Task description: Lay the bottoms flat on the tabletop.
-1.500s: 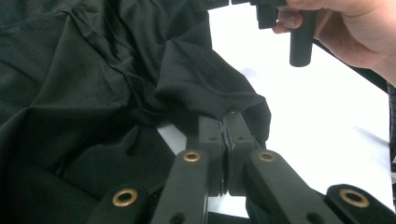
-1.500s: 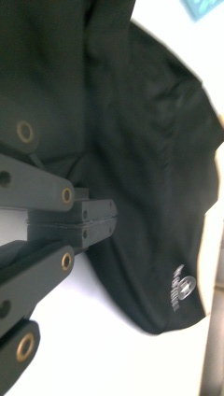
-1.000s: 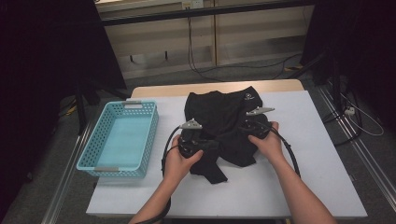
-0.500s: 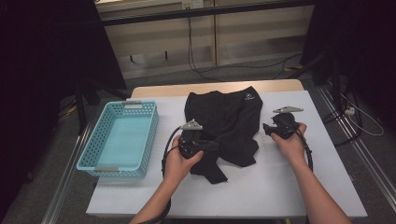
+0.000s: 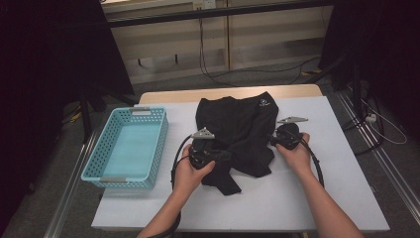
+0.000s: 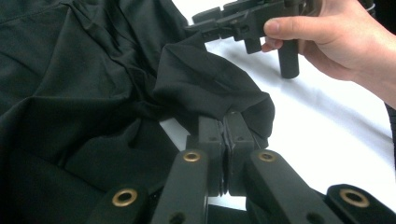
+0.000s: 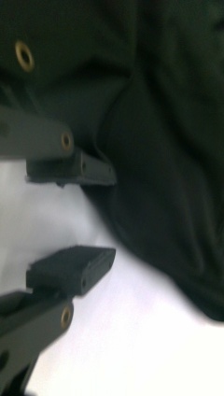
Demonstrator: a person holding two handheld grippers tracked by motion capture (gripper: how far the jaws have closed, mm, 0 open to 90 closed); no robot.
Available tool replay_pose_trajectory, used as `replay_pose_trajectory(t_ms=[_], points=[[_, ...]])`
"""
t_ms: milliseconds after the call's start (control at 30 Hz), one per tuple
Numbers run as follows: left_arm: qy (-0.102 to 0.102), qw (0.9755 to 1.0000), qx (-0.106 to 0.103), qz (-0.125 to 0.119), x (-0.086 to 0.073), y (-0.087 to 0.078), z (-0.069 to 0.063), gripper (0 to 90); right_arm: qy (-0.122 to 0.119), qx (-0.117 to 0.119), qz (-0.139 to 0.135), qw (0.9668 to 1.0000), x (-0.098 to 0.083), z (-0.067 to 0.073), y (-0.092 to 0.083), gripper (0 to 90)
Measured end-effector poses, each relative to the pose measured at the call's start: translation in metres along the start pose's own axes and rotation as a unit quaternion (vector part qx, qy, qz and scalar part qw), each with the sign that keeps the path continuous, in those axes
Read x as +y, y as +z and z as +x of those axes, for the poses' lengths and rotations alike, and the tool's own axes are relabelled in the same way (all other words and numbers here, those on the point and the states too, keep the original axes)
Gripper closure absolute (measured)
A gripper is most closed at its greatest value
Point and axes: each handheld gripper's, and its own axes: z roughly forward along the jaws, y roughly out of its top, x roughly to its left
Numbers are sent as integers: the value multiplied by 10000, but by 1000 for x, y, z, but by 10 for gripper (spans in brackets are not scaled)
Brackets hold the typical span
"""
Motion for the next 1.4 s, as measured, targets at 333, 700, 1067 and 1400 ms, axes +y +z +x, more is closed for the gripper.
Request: replay_pose_trajectory(t_ms=[333, 700, 1067, 1400], points=[[23, 10000, -20, 27, -2, 5, 0, 861, 92, 253, -195, 9994, 12, 14, 8, 583], [119, 9999, 52, -38, -2, 6, -1, 724, 24, 198, -93, 9998, 11, 13, 8, 891], [239, 9991, 265, -237, 0, 3, -2, 431, 98, -413, -134, 9990, 15, -33, -35, 896], [379, 9933, 1075, -206, -6, -3, 17, 315, -143, -192, -76, 9997, 5, -22, -33, 584]])
